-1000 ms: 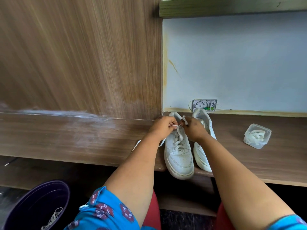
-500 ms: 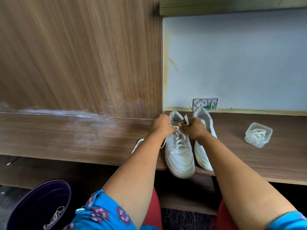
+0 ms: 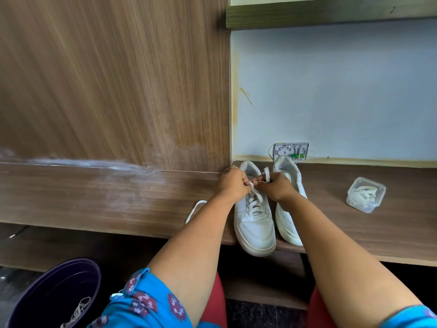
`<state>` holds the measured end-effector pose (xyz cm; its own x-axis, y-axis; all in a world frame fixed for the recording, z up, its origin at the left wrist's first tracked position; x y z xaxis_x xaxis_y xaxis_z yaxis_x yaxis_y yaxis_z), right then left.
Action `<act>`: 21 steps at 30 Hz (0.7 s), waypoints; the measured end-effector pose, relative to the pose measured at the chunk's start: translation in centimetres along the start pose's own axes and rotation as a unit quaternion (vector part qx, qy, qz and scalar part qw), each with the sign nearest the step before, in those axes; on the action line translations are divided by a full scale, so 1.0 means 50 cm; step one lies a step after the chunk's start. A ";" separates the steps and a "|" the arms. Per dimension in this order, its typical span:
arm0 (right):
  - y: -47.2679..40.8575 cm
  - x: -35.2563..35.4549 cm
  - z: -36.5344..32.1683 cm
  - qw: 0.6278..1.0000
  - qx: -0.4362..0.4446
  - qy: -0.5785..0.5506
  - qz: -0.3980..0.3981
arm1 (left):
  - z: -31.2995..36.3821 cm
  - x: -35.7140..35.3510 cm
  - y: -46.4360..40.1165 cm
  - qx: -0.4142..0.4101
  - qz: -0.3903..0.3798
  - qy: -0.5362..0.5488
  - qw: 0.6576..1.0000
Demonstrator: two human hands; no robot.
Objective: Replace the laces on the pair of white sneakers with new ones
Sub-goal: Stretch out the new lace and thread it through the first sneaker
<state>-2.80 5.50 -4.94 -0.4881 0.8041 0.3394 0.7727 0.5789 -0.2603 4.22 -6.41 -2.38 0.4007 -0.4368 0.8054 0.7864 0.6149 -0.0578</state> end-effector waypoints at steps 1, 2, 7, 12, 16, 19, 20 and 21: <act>0.001 0.000 0.001 1.000 -0.008 -0.026 0.002 | 0.000 0.001 0.000 0.000 -0.004 -0.002 1.000; 0.003 0.001 -0.001 0.998 -0.018 -0.058 0.006 | -0.001 0.001 -0.001 0.005 -0.013 -0.002 1.000; 0.009 0.002 -0.009 0.984 -0.062 -0.165 0.014 | -0.006 0.010 0.001 0.029 -0.073 -0.009 0.997; -0.005 -0.004 0.009 0.942 -0.142 -0.298 0.066 | -0.043 0.014 0.000 0.040 -0.202 -0.175 0.963; -0.008 -0.001 0.012 0.949 -0.113 -0.278 0.093 | -0.069 0.017 -0.001 0.055 -0.233 -0.183 0.953; -0.006 0.008 -0.001 0.980 -0.053 -0.132 0.143 | -0.070 0.007 0.006 0.053 -0.258 -0.192 0.945; -0.006 0.013 -0.004 0.980 -0.043 -0.093 0.168 | -0.069 0.002 0.008 0.051 -0.264 -0.188 0.945; -0.006 0.016 -0.006 0.978 -0.034 -0.071 0.192 | -0.069 -0.004 0.008 0.052 -0.270 -0.177 0.945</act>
<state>-3.29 5.93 -4.31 -0.2047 0.9738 0.0992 0.9330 0.2248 -0.2811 6.07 -8.32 -4.60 -0.2432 -0.4692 0.8490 0.7740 0.4337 0.4614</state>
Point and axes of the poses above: each hand's wrist, its own y-axis away from the middle knuckle, its own x-axis out of the back of the hand, z = x × y, the point moved 5 cm from there along -y, towards the middle knuckle, and after that the axes turned 15 degrees about x, right-handed, at the moved point
